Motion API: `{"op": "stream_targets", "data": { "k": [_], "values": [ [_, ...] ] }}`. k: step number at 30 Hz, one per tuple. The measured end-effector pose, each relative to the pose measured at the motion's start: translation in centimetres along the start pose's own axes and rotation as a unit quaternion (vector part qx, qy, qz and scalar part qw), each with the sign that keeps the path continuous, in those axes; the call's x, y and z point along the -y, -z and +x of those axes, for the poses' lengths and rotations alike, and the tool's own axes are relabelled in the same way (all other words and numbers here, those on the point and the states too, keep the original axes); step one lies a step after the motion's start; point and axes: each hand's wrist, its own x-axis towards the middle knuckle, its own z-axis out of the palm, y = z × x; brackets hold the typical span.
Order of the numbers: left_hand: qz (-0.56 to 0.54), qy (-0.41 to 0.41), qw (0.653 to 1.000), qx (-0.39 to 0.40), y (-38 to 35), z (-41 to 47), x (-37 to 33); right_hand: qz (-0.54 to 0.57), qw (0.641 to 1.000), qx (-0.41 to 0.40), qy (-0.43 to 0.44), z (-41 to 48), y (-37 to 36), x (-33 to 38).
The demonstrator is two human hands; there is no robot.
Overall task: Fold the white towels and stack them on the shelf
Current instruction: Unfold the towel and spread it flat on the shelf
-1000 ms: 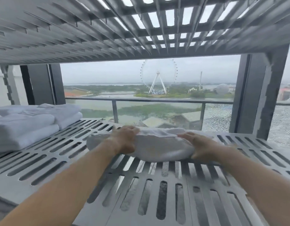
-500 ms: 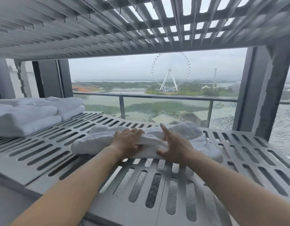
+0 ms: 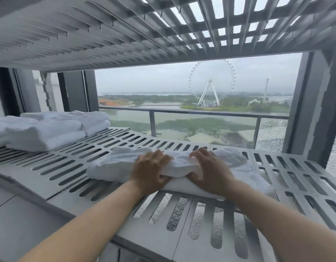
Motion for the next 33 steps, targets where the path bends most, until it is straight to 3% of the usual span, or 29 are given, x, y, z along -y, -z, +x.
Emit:
{"op": "stream_targets", "data": {
  "k": [4,9,13,16,19,23,25,28,33],
  "values": [
    [0.004,-0.037,0.997,-0.072,0.1,-0.4,-0.3,0.114,0.993,-0.035,0.01,-1.3,0.0,0.1],
    [-0.004,-0.048,0.995,-0.085,0.4,-0.7,-0.4,0.239,0.962,-0.058,-0.123,-1.1,0.3,-0.1],
    [-0.023,-0.031,0.993,-0.113,0.4,-0.9,-0.2,0.225,0.965,-0.007,-0.136,-1.4,0.9,-1.0],
    [-0.049,-0.026,0.988,-0.144,0.6,-1.0,-0.1,0.197,0.967,-0.013,-0.161,-1.5,1.1,-1.4],
    [-0.049,-0.027,0.983,-0.175,0.9,-1.0,-0.1,0.169,0.968,-0.101,-0.155,-1.6,1.1,-1.0],
    [-0.022,-0.038,0.978,-0.204,1.4,-1.1,-0.2,0.049,0.973,-0.221,-0.052,-1.5,1.2,0.5],
    [-0.038,-0.043,0.978,-0.199,1.6,-1.2,-0.1,-0.001,0.979,-0.204,-0.004,-1.6,1.3,0.8],
    [-0.041,-0.071,0.983,-0.162,1.5,-1.4,0.8,-0.017,0.992,-0.113,0.056,-2.1,1.4,0.6],
    [-0.071,-0.113,0.987,-0.09,0.6,-1.6,2.2,-0.04,0.996,0.019,0.076,-2.3,2.3,-0.3]
  ]
}}
